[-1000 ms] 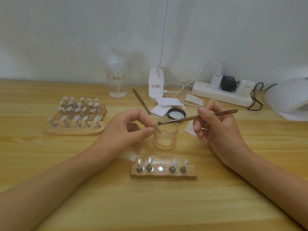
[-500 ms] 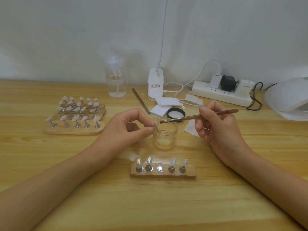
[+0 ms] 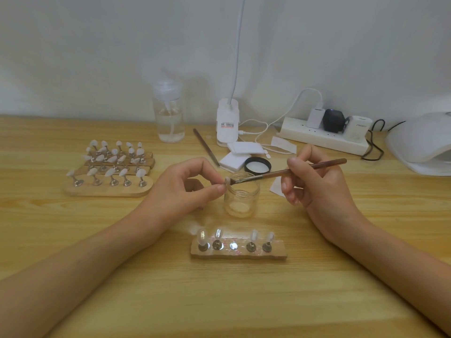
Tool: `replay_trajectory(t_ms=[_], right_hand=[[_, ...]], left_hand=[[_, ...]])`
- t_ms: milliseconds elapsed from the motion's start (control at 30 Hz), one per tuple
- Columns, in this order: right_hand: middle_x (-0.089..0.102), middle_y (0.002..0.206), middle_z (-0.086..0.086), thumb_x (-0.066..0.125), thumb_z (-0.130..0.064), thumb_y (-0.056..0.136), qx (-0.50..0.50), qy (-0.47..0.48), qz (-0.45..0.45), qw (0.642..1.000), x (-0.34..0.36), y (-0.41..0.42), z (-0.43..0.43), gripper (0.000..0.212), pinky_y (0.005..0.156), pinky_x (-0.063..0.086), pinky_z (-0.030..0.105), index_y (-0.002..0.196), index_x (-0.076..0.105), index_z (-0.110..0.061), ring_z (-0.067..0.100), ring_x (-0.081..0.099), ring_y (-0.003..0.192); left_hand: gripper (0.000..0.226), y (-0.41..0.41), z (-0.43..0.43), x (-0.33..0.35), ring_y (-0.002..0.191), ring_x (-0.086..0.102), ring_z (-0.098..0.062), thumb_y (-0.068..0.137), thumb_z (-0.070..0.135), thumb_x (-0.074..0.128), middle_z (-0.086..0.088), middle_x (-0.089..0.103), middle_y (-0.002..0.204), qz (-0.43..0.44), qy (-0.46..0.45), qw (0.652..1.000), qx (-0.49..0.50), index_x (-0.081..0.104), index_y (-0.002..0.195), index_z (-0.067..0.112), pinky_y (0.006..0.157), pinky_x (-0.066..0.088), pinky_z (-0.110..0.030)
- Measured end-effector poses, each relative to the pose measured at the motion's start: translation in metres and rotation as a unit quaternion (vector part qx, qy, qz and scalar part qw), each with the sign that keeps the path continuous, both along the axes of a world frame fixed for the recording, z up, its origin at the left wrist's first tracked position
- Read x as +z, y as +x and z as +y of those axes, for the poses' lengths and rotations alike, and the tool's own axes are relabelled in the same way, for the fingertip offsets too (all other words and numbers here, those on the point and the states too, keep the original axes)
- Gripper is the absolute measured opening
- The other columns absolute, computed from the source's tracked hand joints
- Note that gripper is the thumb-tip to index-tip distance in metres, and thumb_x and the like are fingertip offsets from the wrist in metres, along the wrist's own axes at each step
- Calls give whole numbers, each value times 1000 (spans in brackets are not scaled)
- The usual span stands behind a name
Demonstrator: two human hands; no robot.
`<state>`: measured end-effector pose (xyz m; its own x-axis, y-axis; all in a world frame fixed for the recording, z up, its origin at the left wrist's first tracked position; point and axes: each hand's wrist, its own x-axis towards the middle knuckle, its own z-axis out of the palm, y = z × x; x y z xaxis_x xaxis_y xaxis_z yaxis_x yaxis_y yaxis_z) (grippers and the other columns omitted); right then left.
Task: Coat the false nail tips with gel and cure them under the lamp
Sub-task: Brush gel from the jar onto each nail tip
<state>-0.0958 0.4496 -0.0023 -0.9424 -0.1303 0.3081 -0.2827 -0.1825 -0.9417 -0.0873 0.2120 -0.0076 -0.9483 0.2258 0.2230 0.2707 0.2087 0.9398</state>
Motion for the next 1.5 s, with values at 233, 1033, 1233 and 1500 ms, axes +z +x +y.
replay_trajectory(t_ms=[233, 1033, 1233, 1500], right_hand=[[59, 56, 3, 61, -21, 93, 6, -25, -6, 1000, 0, -2, 2, 23, 44, 41, 19, 72, 50, -19, 13, 52, 47], [59, 55, 3, 64, -20, 91, 2, -13, 9, 1000, 1, -1, 1, 23, 42, 39, 19, 72, 51, -19, 13, 51, 45], [57, 53, 3, 62, -23, 84, -28, -5, -12, 1000, 1, -1, 1, 21, 42, 38, 20, 74, 46, -14, 14, 48, 44], [59, 54, 3, 61, -22, 86, -8, -5, -1, 1000, 1, 0, 0, 20, 42, 39, 19, 75, 47, -13, 13, 50, 44]], left_hand=[[13, 0, -1, -1, 56, 54, -6, 83, 17, 76, 11, 68, 79, 0, -3, 1000, 0, 67, 76, 25, 59, 47, -15], [8, -2, -2, -4, 58, 53, -7, 81, 24, 73, 13, 67, 82, 25, 24, 999, -28, 66, 81, 20, 60, 48, -17], [9, -5, -2, -6, 57, 53, -7, 87, 14, 72, 17, 64, 75, 37, 14, 999, -33, 66, 83, 19, 60, 48, -17], [10, -5, -2, -6, 57, 54, -7, 88, 14, 70, 18, 64, 76, 46, 9, 998, -38, 66, 84, 22, 60, 47, -18]])
